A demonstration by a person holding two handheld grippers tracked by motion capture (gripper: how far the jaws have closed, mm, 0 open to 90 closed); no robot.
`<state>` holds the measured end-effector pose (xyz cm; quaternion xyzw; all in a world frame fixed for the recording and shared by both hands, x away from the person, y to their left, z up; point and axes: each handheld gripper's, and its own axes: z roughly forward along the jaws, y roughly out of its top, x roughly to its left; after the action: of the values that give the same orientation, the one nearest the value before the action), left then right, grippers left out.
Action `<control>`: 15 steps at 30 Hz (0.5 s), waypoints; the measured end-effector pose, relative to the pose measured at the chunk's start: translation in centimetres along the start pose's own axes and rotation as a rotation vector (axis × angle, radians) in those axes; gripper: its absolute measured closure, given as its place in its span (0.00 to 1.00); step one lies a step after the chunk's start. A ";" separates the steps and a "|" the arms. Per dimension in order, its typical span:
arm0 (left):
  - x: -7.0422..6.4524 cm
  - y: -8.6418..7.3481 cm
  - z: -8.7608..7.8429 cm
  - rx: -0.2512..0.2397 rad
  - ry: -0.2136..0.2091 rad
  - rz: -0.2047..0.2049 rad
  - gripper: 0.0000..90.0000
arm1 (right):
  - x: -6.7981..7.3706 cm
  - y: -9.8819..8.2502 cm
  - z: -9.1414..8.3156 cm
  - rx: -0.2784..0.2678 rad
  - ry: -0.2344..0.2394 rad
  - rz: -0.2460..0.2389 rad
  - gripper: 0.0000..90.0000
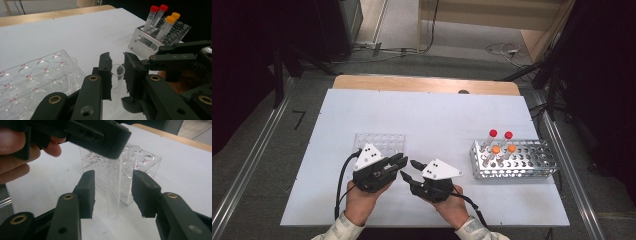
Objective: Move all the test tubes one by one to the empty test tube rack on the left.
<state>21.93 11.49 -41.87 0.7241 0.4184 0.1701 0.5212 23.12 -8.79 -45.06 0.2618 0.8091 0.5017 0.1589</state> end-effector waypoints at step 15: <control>1.7 1.0 -1.6 -0.044 0.036 -0.047 0.85 | -1.6 -1.5 -3.7 0.034 0.017 0.055 0.41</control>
<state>22.28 13.65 -40.63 0.6991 0.4409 0.1802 0.5333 22.06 -12.98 -44.75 0.2821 0.8113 0.4943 0.1336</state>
